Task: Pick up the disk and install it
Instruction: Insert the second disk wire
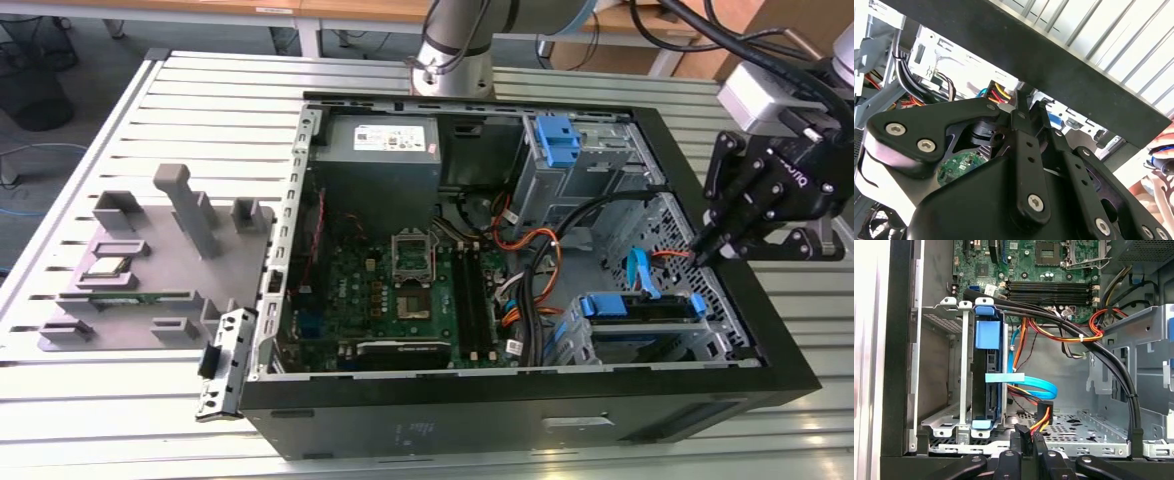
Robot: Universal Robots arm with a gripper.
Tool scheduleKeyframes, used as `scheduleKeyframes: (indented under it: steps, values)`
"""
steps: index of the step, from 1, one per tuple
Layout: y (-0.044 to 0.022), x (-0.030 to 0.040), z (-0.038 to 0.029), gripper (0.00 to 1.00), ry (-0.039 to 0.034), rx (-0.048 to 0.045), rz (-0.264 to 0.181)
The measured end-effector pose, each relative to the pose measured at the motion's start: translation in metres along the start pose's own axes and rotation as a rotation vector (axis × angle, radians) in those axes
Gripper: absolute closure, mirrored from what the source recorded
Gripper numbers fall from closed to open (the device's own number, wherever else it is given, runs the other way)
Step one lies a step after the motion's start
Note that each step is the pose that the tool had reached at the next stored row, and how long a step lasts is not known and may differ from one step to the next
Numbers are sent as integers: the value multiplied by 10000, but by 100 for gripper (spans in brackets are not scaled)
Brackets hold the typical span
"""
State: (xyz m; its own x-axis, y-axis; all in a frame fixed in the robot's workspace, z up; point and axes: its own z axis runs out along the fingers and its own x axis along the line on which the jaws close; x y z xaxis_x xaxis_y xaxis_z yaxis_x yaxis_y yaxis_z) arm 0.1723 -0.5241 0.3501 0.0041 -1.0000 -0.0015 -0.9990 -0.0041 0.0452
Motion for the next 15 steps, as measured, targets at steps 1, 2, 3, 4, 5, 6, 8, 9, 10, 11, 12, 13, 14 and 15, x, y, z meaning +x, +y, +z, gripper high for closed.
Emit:
scheduleKeyframes:
  steps: [1,2,3,4,5,6,8,9,10,11,12,13,14,15]
  values:
    - [0,0,0,77,9,-1,0]
    - [0,0,0,77,10,-1,0]
    - [0,0,0,77,11,-1,-1]
    - [0,1,0,77,11,-1,-1]
    - [0,0,0,77,11,-1,-2]
    - [1,0,0,77,11,-1,-3]
    - [8,-1,-2,77,13,16,-2]
    - [15,-1,-1,77,9,32,-2]
    - [22,-1,0,77,8,46,-2]
    - [31,0,-1,77,11,56,-2]
    - [43,0,0,77,11,66,-2]
    - [58,0,0,77,11,79,-4]
    - [75,0,1,77,10,89,-4]
    - [92,-1,2,77,11,97,-4]
